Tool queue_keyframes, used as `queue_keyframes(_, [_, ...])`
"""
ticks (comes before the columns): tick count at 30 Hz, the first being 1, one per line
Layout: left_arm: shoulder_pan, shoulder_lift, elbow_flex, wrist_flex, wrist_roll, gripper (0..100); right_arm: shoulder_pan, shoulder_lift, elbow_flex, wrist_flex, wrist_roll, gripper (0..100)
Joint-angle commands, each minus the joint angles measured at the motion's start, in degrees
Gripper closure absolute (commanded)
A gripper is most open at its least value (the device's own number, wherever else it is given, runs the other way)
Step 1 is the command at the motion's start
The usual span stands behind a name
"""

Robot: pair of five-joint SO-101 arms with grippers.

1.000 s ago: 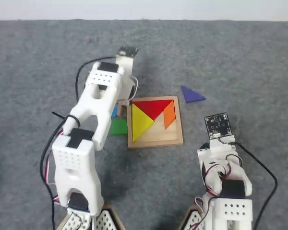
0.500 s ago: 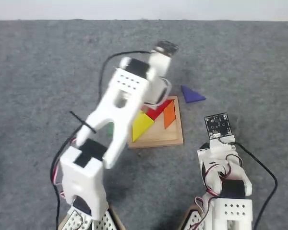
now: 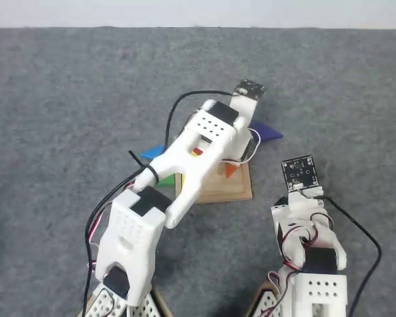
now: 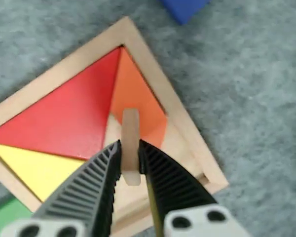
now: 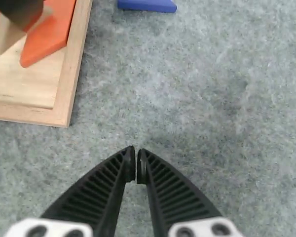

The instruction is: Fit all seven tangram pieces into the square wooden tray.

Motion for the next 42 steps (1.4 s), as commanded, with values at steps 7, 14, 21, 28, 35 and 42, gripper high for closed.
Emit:
queue_keyframes(7, [-3.2, -0.6, -1.3, -1.0, -0.4, 98, -0.7, -1.0, -0.9, 0.2, 0.5, 98.3])
queue_keyframes(14, [-5.3, -0.6, -1.2, -0.7, -2.2, 85, -0.7, -1.0, -0.9, 0.2, 0.5, 98.3])
queue_keyframes(21, [-5.5, -0.6, -1.2, -1.1, -2.3, 84, -0.7, -1.0, -0.8, 0.2, 0.5, 98.3])
queue_keyframes(28, [-9.3, -0.5, -3.1, -0.8, -3.2, 84, -0.7, -1.0, -0.8, 0.2, 0.5, 98.3])
queue_keyframes(35, [-11.5, -0.5, -3.4, -0.8, -5.6, 84, -0.7, -1.0, -0.8, 0.2, 0.5, 98.3])
queue_keyframes(42, [-12.9, -0.6, -4.6, -1.1, -7.2, 84, -0.7, -1.0, -0.8, 0.2, 0.5, 98.3])
